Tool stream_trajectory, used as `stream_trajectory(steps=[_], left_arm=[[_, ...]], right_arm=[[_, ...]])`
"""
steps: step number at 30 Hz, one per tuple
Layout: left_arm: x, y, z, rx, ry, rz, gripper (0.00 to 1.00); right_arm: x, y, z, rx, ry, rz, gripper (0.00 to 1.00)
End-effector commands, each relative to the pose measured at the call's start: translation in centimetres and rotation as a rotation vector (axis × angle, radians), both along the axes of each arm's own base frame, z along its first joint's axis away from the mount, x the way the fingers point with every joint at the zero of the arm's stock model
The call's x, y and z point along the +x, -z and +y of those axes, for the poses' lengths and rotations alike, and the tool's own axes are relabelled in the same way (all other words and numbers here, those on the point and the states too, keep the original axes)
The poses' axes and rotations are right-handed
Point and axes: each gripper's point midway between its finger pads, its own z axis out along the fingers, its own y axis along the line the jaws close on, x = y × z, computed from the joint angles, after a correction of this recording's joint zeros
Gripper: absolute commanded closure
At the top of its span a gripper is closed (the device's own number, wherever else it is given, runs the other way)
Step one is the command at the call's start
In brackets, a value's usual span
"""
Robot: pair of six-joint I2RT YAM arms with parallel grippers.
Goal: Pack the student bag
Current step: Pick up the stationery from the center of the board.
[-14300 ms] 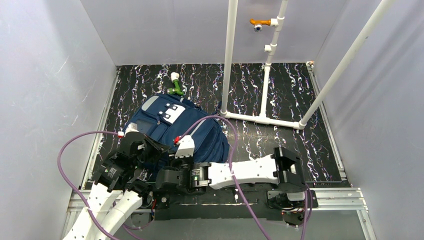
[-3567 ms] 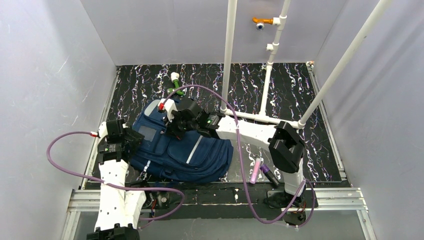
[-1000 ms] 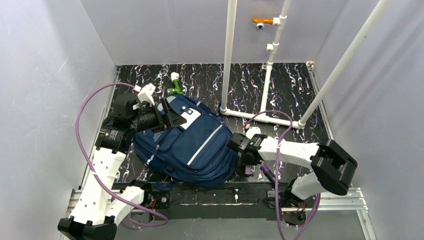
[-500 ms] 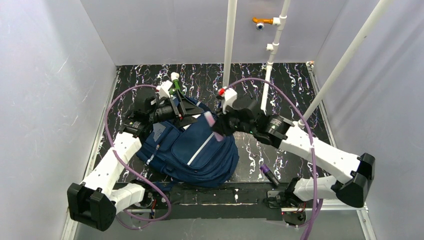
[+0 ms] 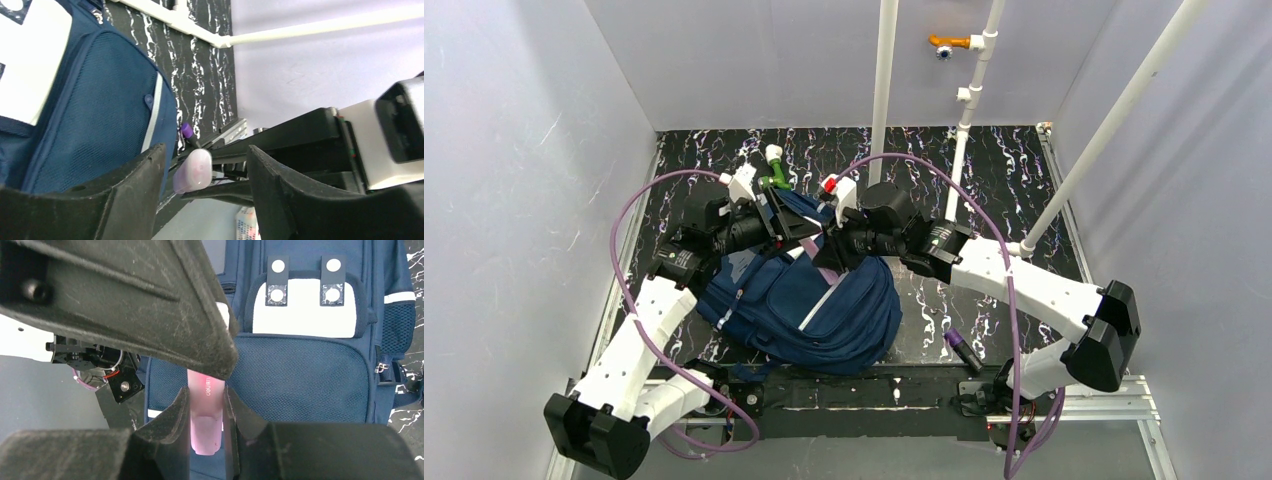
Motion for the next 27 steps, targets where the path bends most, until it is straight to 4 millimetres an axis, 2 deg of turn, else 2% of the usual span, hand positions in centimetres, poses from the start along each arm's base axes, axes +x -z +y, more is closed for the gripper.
stream_trajectory(steps=[1,3,6,7,9,10,11,12,13,15,16,19,22,24,27], left_arm=[[-0.7,-0.2,1.1,0.065,-0.021,-0.040,0.40],[-0.8,0.1,1.4,0.089,-0.022,-0.048,0.49],[-0.7,0.1,1.4,0.100,-0.018,-0.069,0.74],[-0.5,-0.2,1.4,0.102,-0.017,-0.088,0.83],[-0.3,-1.5,1.1,0.093,0.010,-0.162,1.00],[-0.3,-2.6,0.7,0.062,0.041,-0.217,1.00],[-0.2,-3.4,0.3,0.026,0.064,-0.256,1.00],[-0.1,-4.0,0.2,-0.011,0.077,-0.269,1.00],[0.0,-4.8,0.1,-0.075,0.112,-0.291,1.00],[0.4,-5.6,0.2,-0.202,0.136,-0.253,1.00],[0.5,-5.7,0.3,-0.243,0.139,-0.221,1.00],[0.1,-6.5,0.7,-0.247,0.159,-0.272,1.00],[-0.2,-7.3,1.3,-0.249,0.143,-0.303,1.00],[-0.4,-7.6,1.4,-0.259,0.142,-0.295,1.00],[-0.5,-7.8,1.3,-0.265,0.145,-0.290,1.00]], right_arm=[[1.3,-3.1,1.2,0.072,0.026,-0.078,0.99],[1.6,-3.3,1.2,0.079,0.040,-0.086,0.99],[1.3,-3.8,1.5,0.089,0.023,-0.082,0.99],[1.2,-3.7,1.5,0.079,0.022,-0.075,0.90],[1.5,-3.4,0.8,0.032,0.033,-0.039,0.41],[1.6,-2.8,-0.4,-0.007,0.041,0.000,0.27],[0.9,-2.7,-1.1,0.020,-0.001,0.054,0.17],[-0.3,-3.2,-1.0,0.104,-0.061,0.108,0.07],[-1.8,-4.0,-0.8,0.194,-0.125,0.193,0.02],[-4.0,-5.0,-0.6,0.299,-0.244,0.317,0.02],[-4.1,-5.0,-0.8,0.311,-0.236,0.351,0.03],[-3.0,-6.4,-2.0,0.434,-0.180,0.398,0.05],[-2.7,-9.6,-3.7,0.666,-0.201,0.457,0.10],[-2.9,-10.0,-4.1,0.730,-0.209,0.502,0.11],[-2.3,-10.3,-4.3,0.806,-0.184,0.547,0.21]])
